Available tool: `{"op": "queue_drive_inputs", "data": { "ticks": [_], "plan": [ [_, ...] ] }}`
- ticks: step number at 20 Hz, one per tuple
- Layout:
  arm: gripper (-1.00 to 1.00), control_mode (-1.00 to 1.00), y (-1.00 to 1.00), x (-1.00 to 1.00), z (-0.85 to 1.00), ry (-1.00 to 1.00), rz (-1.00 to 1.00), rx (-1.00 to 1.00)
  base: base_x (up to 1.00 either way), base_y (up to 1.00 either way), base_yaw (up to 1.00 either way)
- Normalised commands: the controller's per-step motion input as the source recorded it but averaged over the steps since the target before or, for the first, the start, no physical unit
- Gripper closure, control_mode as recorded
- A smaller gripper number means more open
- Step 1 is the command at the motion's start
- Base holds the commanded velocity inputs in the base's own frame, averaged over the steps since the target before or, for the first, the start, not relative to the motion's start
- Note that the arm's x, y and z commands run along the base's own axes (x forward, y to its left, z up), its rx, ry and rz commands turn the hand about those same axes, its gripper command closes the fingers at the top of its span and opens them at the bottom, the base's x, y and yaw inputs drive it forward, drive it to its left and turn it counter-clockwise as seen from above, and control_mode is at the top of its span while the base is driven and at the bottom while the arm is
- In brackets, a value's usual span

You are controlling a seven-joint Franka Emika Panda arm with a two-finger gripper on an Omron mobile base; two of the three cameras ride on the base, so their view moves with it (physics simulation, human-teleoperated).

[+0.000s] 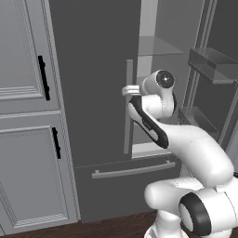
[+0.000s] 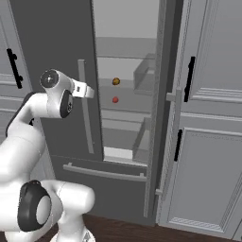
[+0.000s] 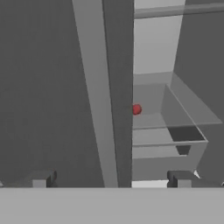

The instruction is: Take the strawberry from the fridge and place it on top of the pancake, located on the dining counter.

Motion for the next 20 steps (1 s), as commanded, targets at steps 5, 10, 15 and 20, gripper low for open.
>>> {"op": "queue_drive_inputs", "data": {
  "ticks": [5,10,15,20],
  "plan": [
    [-1.00,-1.00,0.02,0.60,-0.02,0.00,0.02,0.01,0.00,0.00,0.00],
    [-1.00,-1.00,0.09,0.54,-0.01,0.02,0.00,-0.07,0.00,0.00,0.00],
    [-1.00,-1.00,0.39,0.66,-0.04,0.00,0.00,-0.07,0.00,0.00,0.00],
    [-1.00,-1.00,-0.03,0.36,-0.24,-0.09,-0.01,0.00,0.00,0.00,0.00]
  ]
}}
